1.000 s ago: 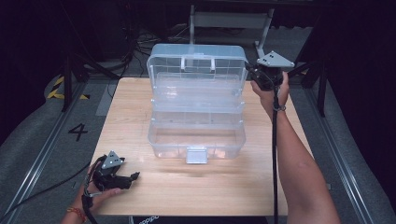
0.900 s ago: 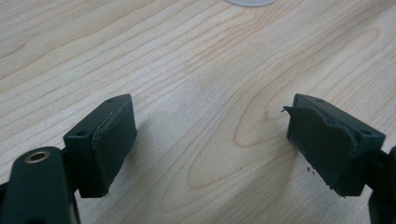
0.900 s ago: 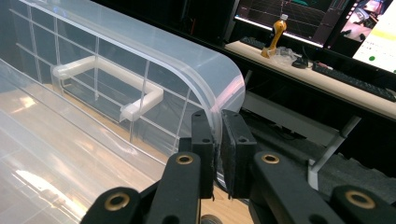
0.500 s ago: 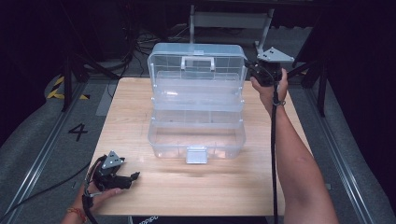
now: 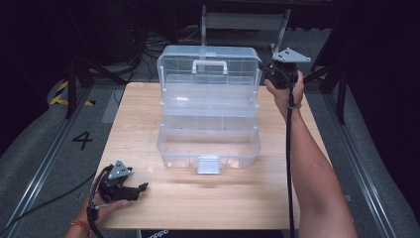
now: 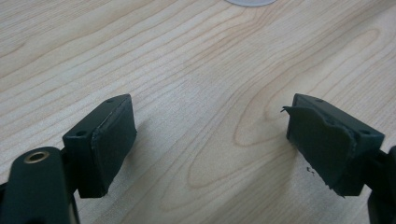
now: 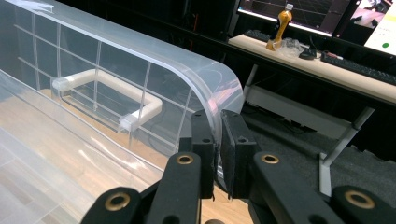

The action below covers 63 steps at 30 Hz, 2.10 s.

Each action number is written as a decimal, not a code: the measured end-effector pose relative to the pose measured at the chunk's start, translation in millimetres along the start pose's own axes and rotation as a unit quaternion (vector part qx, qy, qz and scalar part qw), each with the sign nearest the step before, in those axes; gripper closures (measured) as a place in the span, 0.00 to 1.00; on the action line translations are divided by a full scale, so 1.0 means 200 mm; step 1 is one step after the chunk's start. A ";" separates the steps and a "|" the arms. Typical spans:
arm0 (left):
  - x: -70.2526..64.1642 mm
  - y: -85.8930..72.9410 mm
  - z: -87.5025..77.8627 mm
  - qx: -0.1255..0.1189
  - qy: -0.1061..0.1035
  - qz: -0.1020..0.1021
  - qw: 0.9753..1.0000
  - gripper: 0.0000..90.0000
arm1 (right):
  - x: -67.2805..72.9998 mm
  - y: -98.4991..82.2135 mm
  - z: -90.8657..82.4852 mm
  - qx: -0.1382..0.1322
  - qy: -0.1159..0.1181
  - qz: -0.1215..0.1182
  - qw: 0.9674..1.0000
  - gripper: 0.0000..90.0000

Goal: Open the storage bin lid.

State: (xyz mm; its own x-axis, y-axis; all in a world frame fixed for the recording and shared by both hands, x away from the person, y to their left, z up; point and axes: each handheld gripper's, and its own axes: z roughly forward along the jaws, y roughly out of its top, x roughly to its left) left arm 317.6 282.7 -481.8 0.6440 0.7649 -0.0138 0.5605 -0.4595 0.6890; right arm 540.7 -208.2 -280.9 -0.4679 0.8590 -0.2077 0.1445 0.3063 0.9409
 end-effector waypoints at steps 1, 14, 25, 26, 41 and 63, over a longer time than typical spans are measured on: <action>0.00 0.00 0.00 0.000 0.000 0.000 1.000 0.18 | 0.00 0.00 0.00 0.001 0.001 0.001 1.000 0.95; 0.00 0.00 0.00 0.001 0.001 -0.001 1.000 0.18 | -0.03 0.01 0.05 0.012 0.004 0.009 1.000 0.95; 0.00 0.00 0.00 0.002 0.001 -0.001 1.000 0.18 | -0.05 0.01 0.11 0.018 0.002 0.017 1.000 0.95; 0.00 0.00 0.00 0.002 0.001 -0.001 1.000 0.18 | -0.05 0.01 0.12 0.020 0.002 0.017 1.000 0.95; 0.00 0.00 0.00 0.002 0.001 -0.002 1.000 0.18 | -0.08 0.01 0.20 0.031 0.002 0.026 0.999 0.94; 0.00 0.00 0.00 0.001 0.002 -0.002 1.000 0.18 | -0.10 -0.01 0.31 0.051 -0.013 0.038 0.998 0.94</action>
State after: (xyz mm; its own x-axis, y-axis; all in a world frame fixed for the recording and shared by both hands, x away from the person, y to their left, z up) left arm 318.1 282.0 -481.7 0.6397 0.7685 -0.0139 0.5646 -0.4576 0.6869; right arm 604.4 -200.5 -296.1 -0.4299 0.8912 -0.1449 0.2678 0.2791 0.9222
